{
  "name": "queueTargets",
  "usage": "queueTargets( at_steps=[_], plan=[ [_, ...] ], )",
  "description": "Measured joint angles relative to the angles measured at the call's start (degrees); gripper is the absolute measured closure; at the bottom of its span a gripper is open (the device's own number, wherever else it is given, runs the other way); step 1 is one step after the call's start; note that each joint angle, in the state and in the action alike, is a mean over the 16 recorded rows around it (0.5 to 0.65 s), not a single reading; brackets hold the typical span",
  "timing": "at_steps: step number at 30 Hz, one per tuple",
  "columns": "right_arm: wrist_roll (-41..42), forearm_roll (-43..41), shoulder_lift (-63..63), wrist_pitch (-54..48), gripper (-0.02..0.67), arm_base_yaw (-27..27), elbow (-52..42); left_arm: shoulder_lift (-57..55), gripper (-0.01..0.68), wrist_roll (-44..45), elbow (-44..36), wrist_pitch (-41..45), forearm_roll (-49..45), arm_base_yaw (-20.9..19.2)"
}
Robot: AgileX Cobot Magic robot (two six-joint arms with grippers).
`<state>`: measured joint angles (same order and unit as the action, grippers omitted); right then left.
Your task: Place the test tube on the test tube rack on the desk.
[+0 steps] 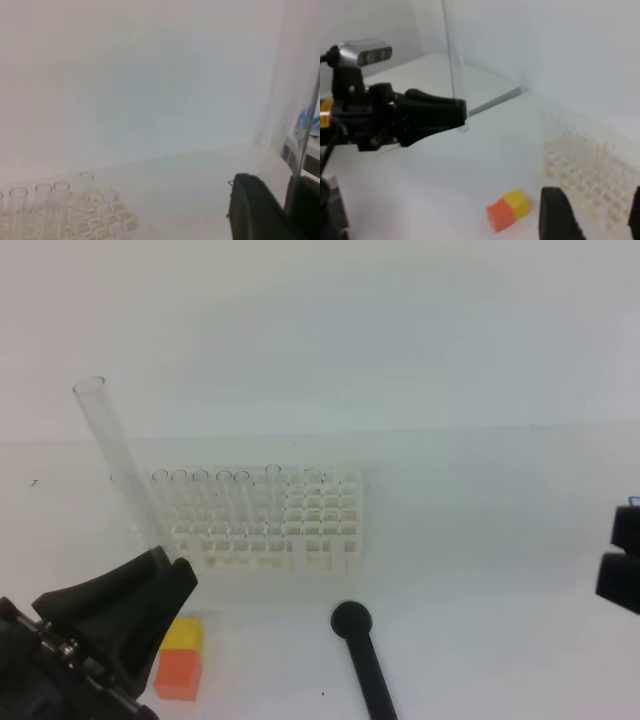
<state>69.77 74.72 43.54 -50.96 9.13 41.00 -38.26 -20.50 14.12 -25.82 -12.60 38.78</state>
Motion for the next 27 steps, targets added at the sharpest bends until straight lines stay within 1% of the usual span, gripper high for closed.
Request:
queueTargets(
  at_steps=[4,11,14,17,21,27],
  plan=[
    [5.04,1.86,4.93,3.86,0.331,5.89,1.66,0.0,0.566,-0.46,-0.11,-0.16,-1.48,0.0],
    [12.84,5.83,16.58,14.85,0.322,21.96,7.33,-0.46,0.566,-0.64,-0.12,-0.17,-1.74,0.0],
    [15.97,8.85,22.03,18.86,0.302,28.55,10.52,-0.97,0.566,-0.66,-0.12,-0.17,-1.74,0.0],
    [19.08,12.19,26.94,22.24,0.272,33.84,13.82,-1.65,0.566,-0.66,-0.12,-0.2,-1.74,0.0],
    [22.82,16.53,32.34,25.33,0.226,38.06,18.01,-2.62,0.566,-0.66,-0.12,-0.44,-1.81,0.0],
    [26.35,21.58,38.54,26.37,0.162,39.49,24.08,-3.64,0.566,-0.66,-0.12,-1.33,-1.97,0.0]
  ],
)
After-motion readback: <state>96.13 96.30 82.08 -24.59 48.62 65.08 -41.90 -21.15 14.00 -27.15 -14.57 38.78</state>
